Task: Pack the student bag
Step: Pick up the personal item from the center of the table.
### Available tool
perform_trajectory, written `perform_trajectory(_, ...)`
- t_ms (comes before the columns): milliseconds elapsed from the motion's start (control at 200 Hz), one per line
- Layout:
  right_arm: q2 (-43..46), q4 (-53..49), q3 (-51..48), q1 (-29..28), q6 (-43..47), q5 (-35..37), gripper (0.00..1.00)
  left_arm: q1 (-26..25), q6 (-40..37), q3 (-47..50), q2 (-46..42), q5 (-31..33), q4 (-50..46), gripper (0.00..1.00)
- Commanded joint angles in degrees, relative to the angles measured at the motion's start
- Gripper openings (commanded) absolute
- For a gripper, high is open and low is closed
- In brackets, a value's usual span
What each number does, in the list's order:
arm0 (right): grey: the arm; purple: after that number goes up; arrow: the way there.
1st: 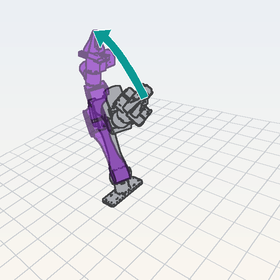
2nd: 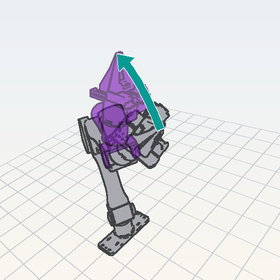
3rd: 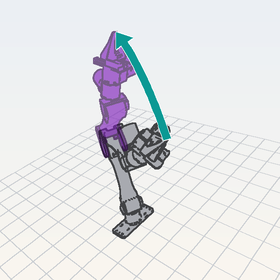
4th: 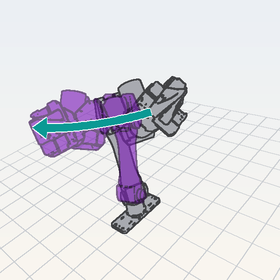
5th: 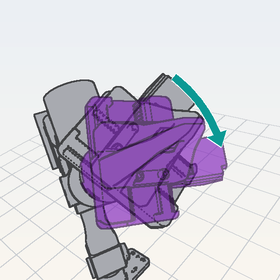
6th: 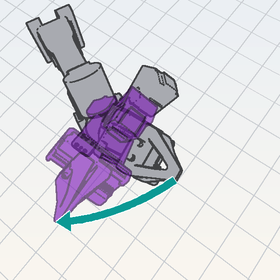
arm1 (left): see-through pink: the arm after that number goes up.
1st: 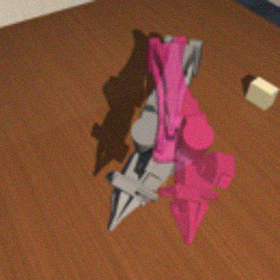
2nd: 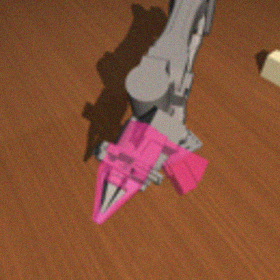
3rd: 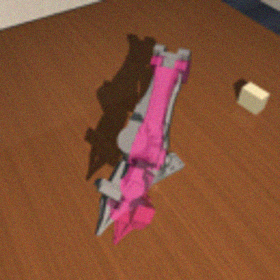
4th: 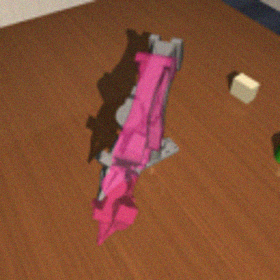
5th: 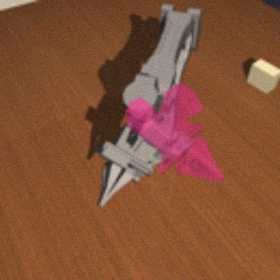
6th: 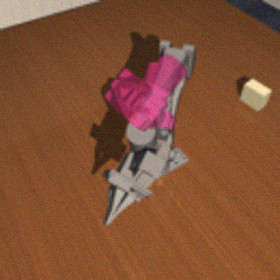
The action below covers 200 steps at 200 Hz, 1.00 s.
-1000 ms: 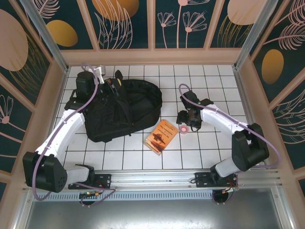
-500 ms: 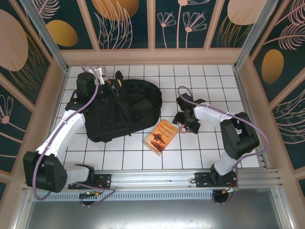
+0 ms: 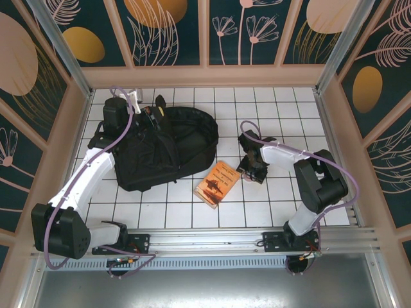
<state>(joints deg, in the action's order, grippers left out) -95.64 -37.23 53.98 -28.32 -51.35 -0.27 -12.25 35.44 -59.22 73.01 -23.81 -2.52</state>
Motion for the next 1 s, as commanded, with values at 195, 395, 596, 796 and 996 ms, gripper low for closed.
perform_trajectory(195,-0.4,-0.5,0.0,-0.4,0.4,-0.7,0.55,0.5,0.1,0.4,-0.9,-1.5,2.3,0.0)
perform_trajectory(395,4.8,-6.6,5.1,-0.2,2.0,4.1,0.55,0.5,0.4,-0.1,-0.5,-2.4,2.4,0.0)
perform_trajectory(596,11.9,-9.7,14.5,-0.2,5.3,7.3,0.54,0.5,1.8,-2.8,0.5,-5.1,1.6,0.0)
perform_trajectory(796,11.8,-1.8,23.6,-2.7,10.7,-3.7,0.51,0.4,4.9,-4.4,0.4,-8.5,2.9,0.0)
perform_trajectory(996,0.6,0.8,36.6,-8.6,12.4,-9.0,0.5,0.3,6.6,-8.3,0.8,-11.0,1.4,0.0)
